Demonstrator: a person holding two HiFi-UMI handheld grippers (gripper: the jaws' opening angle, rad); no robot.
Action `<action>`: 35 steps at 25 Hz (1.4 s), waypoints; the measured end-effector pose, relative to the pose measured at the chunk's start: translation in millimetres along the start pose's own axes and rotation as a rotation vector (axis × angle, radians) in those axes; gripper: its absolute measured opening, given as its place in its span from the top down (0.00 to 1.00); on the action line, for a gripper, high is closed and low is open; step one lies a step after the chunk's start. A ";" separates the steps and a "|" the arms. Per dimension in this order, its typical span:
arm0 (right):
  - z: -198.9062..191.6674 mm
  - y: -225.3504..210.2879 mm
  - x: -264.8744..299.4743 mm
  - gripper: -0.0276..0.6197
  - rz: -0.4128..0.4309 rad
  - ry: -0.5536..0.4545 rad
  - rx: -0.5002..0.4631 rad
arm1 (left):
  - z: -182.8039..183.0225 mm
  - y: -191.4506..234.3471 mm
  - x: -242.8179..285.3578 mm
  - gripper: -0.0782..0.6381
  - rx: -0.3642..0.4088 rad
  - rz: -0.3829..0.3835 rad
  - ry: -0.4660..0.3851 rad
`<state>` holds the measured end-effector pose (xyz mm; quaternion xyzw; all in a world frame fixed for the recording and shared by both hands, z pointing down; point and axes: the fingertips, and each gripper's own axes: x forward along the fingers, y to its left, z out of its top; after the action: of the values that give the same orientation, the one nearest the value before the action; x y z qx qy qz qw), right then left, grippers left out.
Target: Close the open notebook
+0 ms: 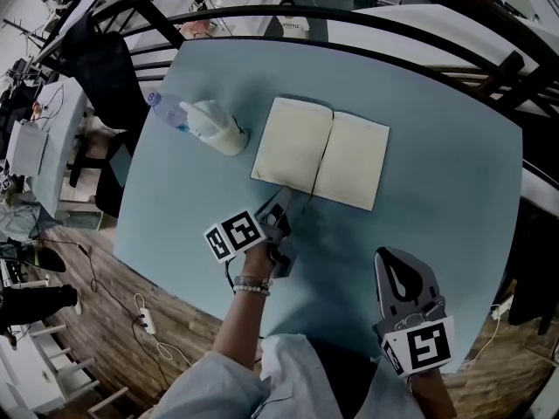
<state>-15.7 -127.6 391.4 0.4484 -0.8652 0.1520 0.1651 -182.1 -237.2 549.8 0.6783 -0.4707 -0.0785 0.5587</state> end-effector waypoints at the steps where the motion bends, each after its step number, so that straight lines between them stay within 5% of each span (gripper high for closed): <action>1: 0.3 0.1 -0.6 0.95 0.000 0.000 0.000 | -0.6 -2.1 -0.2 0.89 0.016 -0.002 0.003; 19: 5.2 3.2 -7.8 0.95 -0.001 -0.014 -0.010 | -18.6 -35.8 0.4 0.89 0.433 0.043 0.117; 28: 4.7 3.0 -16.1 0.95 -0.011 -0.017 -0.013 | -39.0 -54.8 9.8 0.89 0.563 0.009 0.189; 35: 4.5 -3.7 -24.9 0.95 -0.025 -0.018 -0.011 | -52.4 -66.9 23.1 0.89 0.566 -0.012 0.205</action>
<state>0.2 -113.5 377.3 0.4596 -0.8619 0.1411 0.1614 -99.5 -222.7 522.9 0.8142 -0.4110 0.1215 0.3917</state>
